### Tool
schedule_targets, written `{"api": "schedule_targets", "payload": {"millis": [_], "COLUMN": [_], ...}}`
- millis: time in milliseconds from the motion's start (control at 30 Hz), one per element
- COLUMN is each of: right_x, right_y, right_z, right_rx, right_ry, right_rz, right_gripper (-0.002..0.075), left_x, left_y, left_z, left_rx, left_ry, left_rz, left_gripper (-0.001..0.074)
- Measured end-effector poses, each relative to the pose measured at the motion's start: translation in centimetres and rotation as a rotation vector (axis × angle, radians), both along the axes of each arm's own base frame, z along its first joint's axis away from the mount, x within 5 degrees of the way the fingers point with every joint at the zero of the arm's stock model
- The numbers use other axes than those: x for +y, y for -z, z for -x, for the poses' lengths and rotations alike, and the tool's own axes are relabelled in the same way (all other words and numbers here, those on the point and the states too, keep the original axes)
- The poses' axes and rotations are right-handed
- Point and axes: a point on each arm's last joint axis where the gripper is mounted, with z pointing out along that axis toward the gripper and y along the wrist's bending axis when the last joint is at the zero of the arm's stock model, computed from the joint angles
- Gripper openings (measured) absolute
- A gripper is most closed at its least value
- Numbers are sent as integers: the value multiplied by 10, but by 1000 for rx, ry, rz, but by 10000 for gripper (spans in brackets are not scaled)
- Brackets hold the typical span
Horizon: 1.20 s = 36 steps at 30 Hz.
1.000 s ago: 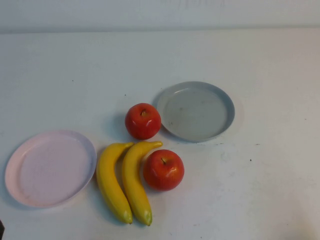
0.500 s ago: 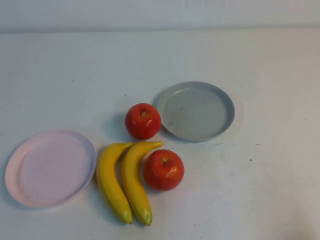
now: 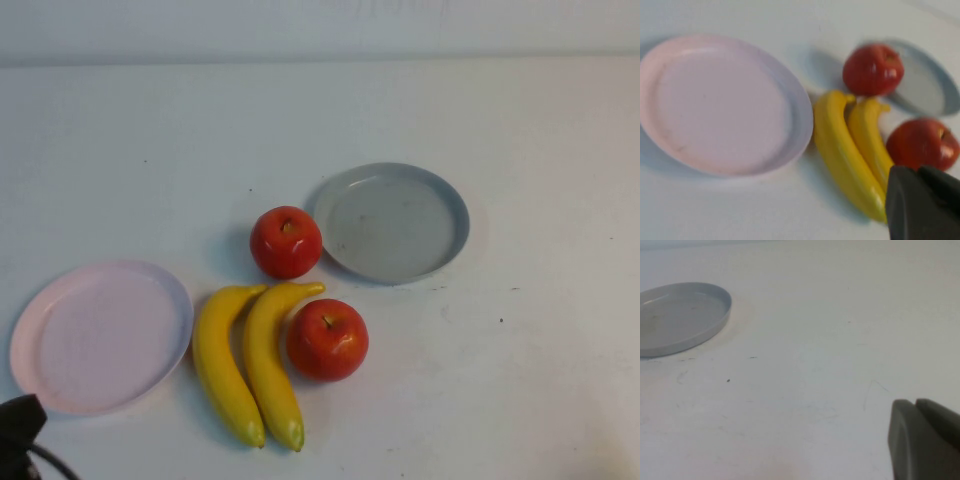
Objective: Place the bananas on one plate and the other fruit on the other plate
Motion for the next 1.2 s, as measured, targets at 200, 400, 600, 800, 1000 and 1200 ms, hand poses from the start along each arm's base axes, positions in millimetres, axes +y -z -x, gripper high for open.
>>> {"api": "schedule_targets", "payload": {"millis": [200,400,600,800,1000,1200], "right_x": [0,0,0,0,0,0], "right_y": [0,0,0,0,0,0], "right_z": [0,0,0,0,0,0], "right_rx": [0,0,0,0,0,0], "right_ry": [0,0,0,0,0,0], "right_rz": [0,0,0,0,0,0], "right_gripper": [-17,-17,-17,-17,-17,-17], "left_x": [-11,-15,-40,-100,-155,-184], "left_y": [-31,-28,-31,-42,-40,-32], "left_z": [-36,-90,-133,-156,-170,-190], "left_rx": [275,414,444,397,322,332], "left_ry": [294,454,615,858,1082,1152], "left_rz": [-248,-360,-437,-586,-704,-733], "left_gripper": [-2,-2,-2,-2,44,437]}}
